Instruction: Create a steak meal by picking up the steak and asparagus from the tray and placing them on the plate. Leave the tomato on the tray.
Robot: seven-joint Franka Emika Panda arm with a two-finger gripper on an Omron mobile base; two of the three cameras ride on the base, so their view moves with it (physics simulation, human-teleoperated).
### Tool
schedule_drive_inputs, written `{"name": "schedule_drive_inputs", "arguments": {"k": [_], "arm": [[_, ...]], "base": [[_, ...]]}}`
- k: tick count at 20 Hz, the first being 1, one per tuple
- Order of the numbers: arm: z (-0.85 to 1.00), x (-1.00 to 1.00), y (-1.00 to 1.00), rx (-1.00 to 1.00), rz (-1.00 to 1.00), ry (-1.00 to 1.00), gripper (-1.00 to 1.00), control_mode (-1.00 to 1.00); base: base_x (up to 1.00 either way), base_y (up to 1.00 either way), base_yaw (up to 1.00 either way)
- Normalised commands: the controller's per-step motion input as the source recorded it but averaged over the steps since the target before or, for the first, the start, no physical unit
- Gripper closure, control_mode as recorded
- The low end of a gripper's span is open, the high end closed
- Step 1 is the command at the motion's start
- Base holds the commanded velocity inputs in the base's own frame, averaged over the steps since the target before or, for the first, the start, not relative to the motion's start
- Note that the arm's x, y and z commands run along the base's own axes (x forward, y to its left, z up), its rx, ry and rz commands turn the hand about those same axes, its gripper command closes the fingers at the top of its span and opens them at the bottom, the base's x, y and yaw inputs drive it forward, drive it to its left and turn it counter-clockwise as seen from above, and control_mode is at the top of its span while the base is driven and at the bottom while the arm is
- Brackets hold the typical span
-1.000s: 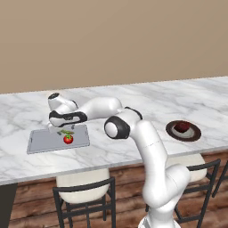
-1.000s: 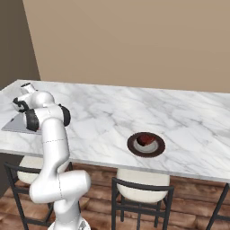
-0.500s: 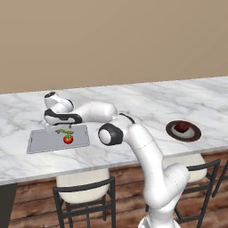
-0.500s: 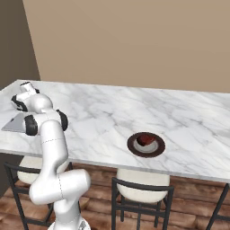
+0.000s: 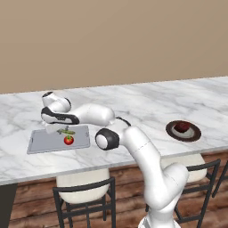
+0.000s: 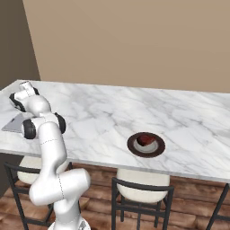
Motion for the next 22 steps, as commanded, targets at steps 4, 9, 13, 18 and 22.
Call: {"name": "schedule_drive_inputs", "arguments": {"k": [4,9,13,18,22], "arm": [[-0.34,-0.65,-0.72,0.00,-0.07,0.00,1.00,-1.00],[-0.18,-0.84,-0.95,0.06,-0.03,-0.06,1.00,-1.00],[0.24,-0.45,-0.90,0.23,-0.02,-0.19,1.00,-1.00],[0.43,-0.71,-0.88,0.27,0.00,-0.18,1.00,-1.00],[0.18,-1.00,-1.00,0.24,0.00,-0.14,1.00,-1.00]], "base": [[0.00,0.00,0.00],[0.00,0.00,0.00],[0.00,0.00,0.00],[0.00,0.00,0.00],[0.00,0.00,0.00]]}}
